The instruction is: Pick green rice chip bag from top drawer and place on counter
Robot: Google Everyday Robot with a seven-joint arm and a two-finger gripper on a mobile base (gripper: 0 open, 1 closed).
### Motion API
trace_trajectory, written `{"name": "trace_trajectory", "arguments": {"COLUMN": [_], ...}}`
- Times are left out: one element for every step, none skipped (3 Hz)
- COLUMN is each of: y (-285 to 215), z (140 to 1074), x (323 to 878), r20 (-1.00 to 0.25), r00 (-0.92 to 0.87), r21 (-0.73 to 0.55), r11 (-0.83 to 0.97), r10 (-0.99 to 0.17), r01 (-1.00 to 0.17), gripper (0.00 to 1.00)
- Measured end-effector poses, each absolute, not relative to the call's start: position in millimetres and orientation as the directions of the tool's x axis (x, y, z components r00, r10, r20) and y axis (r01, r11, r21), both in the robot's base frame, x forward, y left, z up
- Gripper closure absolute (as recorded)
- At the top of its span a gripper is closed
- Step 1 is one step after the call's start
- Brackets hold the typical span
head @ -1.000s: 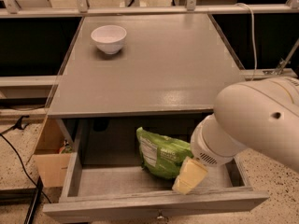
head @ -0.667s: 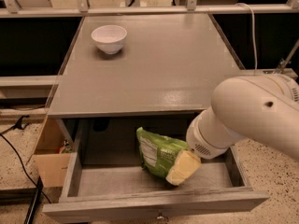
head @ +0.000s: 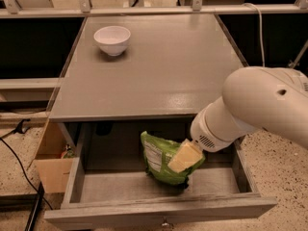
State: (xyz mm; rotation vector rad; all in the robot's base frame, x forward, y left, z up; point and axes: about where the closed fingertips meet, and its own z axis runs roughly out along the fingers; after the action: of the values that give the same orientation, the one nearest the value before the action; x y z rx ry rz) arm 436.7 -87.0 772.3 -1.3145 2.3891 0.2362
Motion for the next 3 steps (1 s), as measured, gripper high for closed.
{"name": "trace_trajectory", "arguments": {"y": [-87.0, -87.0, -87.0], "z": [772.3, 772.3, 772.3], "x": [436.8, 436.8, 436.8], "r20": [-0.423, -0.423, -0.423], "r00": [-0.477, -0.477, -0.477], "r21": [-0.044, -0.044, -0.044], "r11": [0.543, 0.543, 0.543], "r10": [-0.771, -0.771, -0.771], "r01": [-0.839, -0.839, -0.839], "gripper": [0.41, 0.66, 0.89]}}
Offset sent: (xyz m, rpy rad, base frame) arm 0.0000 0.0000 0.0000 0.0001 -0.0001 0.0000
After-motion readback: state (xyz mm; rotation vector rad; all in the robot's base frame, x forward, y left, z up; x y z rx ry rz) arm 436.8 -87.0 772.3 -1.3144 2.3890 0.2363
